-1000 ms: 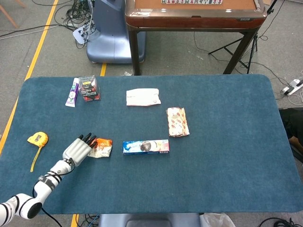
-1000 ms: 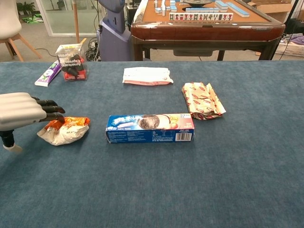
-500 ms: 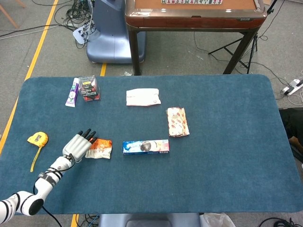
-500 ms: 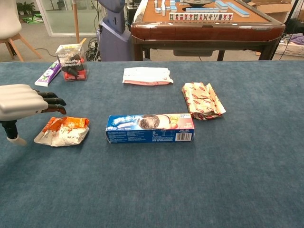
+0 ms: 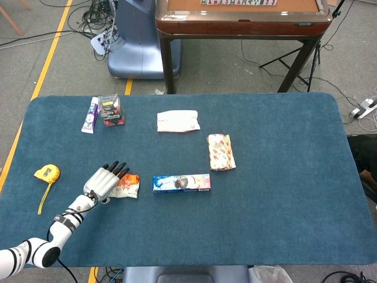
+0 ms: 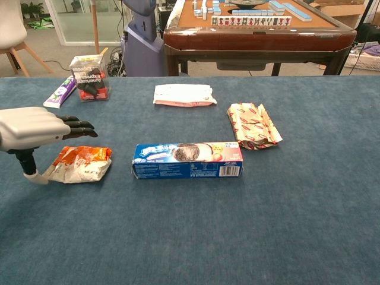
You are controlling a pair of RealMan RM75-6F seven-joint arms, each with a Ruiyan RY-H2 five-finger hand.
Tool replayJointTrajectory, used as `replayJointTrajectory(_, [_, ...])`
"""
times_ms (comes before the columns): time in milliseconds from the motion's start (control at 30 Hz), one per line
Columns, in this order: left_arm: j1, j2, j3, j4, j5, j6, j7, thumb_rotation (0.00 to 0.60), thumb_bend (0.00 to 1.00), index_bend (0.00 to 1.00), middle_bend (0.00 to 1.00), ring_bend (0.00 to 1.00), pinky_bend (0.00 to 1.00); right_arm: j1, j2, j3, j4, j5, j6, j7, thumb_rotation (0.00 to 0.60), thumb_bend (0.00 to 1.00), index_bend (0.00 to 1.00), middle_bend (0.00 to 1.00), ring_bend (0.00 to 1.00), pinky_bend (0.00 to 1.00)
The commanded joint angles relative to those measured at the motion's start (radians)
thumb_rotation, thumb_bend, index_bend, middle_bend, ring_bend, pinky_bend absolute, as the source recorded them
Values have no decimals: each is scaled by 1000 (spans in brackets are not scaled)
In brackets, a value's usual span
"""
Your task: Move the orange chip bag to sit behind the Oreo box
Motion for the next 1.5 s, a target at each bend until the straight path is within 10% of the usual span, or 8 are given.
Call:
replayJointTrajectory(33, [-5, -10, -3, 4, -11, -3, -11, 600, 37, 0, 0, 0, 212, -1, 1, 0, 0, -1, 0, 3, 600, 0, 320, 401, 345, 491])
replayJointTrajectory(1500, [-99, -163, -72, 212, -206, -56, -101, 600, 37, 0, 0, 0, 212, -5, 5, -3, 6, -1, -2, 23, 600, 0, 320, 400, 345, 491])
